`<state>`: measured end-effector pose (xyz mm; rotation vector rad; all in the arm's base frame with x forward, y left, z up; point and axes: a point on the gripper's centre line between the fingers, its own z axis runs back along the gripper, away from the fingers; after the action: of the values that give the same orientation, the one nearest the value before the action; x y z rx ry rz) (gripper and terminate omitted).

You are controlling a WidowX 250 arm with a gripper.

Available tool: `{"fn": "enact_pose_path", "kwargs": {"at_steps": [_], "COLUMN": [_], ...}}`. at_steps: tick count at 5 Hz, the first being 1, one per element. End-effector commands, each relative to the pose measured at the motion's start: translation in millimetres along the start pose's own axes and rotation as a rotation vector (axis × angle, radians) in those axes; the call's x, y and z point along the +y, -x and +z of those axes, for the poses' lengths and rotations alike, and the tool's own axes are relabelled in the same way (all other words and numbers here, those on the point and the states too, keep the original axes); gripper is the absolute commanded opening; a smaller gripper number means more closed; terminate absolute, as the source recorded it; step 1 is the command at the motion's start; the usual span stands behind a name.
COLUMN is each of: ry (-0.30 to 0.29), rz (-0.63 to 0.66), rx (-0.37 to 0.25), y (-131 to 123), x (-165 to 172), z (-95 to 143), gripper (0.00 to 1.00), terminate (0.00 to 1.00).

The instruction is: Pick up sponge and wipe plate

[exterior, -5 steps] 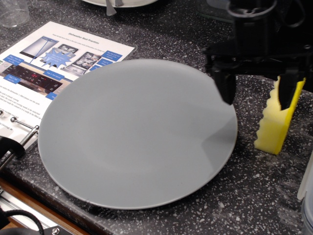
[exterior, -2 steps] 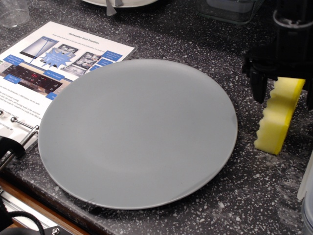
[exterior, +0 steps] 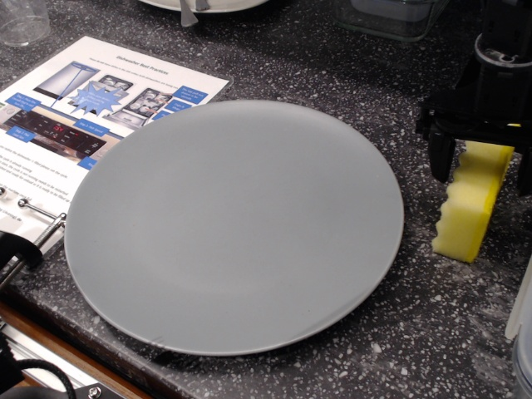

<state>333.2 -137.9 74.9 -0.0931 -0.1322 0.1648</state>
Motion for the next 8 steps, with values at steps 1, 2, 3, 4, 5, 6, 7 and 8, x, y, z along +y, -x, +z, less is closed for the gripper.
{"fn": "enact_pose_path", "kwargs": {"at_steps": [1,2,3,4,5,6,7,8], "ry": [0.006,0.024,0.097,0.165,0.203,0.219,0.207,0.201], "rz": [0.033,0.038,0.03,0.009,-0.01,-0.028,-0.015,0.011], "rx": [-0.027,-0.02,0.009,0.059,0.117,0.093,0.021,-0.085], "y": [-21.3,-24.9,-15.7,3.4,20.7,36.2,41.6,44.5], "x": [4.3,11.3,19.7,40.4,73.8,101.2,119.7,136.9], "z": [6.9,17.6,48.6,77.3,86.9,73.3,50.8,40.2], "gripper": [0.0,0.0,0.0,0.0,0.0,0.0,0.0,0.0], "terminate": [0.0,0.0,0.0,0.0,0.0,0.0,0.0,0.0]}}
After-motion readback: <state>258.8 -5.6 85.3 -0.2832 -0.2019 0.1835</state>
